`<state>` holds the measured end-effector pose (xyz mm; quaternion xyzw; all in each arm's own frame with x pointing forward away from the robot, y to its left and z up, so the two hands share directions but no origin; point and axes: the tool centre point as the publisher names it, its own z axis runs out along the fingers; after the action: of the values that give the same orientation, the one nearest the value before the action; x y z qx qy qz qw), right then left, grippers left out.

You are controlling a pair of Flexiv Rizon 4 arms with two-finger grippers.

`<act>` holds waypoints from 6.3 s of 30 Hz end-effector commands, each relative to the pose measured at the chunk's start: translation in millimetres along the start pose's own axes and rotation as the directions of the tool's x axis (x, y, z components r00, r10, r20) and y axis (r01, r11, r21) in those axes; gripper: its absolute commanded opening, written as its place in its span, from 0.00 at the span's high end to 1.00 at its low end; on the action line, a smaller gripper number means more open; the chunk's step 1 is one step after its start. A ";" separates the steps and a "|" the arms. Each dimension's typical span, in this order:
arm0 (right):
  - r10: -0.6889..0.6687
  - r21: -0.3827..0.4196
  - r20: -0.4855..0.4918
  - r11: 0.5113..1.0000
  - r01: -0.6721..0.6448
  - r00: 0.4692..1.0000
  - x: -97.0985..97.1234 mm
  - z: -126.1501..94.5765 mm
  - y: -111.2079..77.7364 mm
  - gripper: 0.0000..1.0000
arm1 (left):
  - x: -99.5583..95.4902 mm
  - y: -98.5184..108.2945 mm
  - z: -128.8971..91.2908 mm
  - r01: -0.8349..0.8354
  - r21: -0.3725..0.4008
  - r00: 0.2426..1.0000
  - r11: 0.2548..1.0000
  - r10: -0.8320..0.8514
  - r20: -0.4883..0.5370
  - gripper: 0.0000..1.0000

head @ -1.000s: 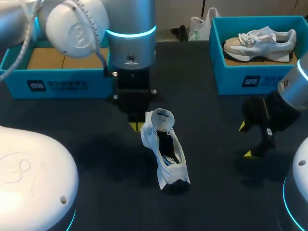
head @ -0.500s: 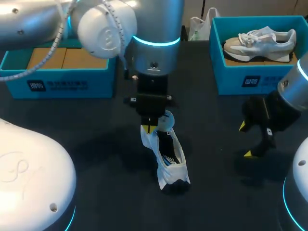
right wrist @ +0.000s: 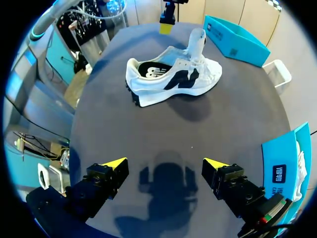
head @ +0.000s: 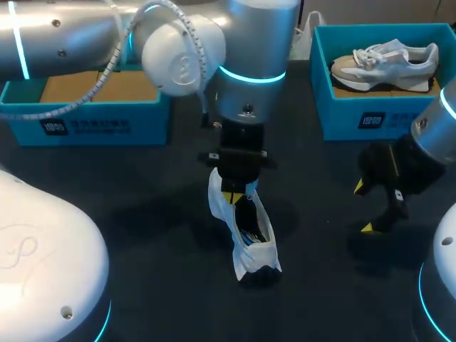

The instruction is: Take the shoe out of the shoebox, open the shoe tongue, remove and reinsert the insole, then place the shoe into the shoebox

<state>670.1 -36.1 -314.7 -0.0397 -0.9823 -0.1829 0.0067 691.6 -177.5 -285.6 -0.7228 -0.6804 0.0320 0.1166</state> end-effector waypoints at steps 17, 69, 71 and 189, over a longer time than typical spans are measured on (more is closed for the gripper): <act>0.000 0.002 0.003 1.000 0.000 1.000 1.0 0.6 0.0 0.00 | -24.6 3.6 62.3 0.017 -0.022 0.997 1.000 -0.019 -0.069 1.00; 0.000 0.002 0.003 1.000 0.000 1.000 1.0 0.6 0.0 0.00 | -22.6 14.1 80.6 0.119 0.059 0.993 0.991 -0.120 0.009 1.00; 0.000 0.002 0.003 1.000 0.000 1.000 1.0 0.6 0.0 0.00 | -22.6 14.1 80.6 0.119 0.059 0.993 0.991 -0.120 0.009 1.00; 0.000 0.002 0.003 1.000 0.000 1.000 1.0 0.6 0.0 0.00 | -33.0 18.7 70.8 0.426 -0.139 0.893 0.894 -0.391 0.222 0.00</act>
<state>670.1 -36.0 -314.7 -0.0397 -0.9823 -0.1829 0.0067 692.1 -208.3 -364.1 -0.5646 -0.8253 0.0081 -0.0069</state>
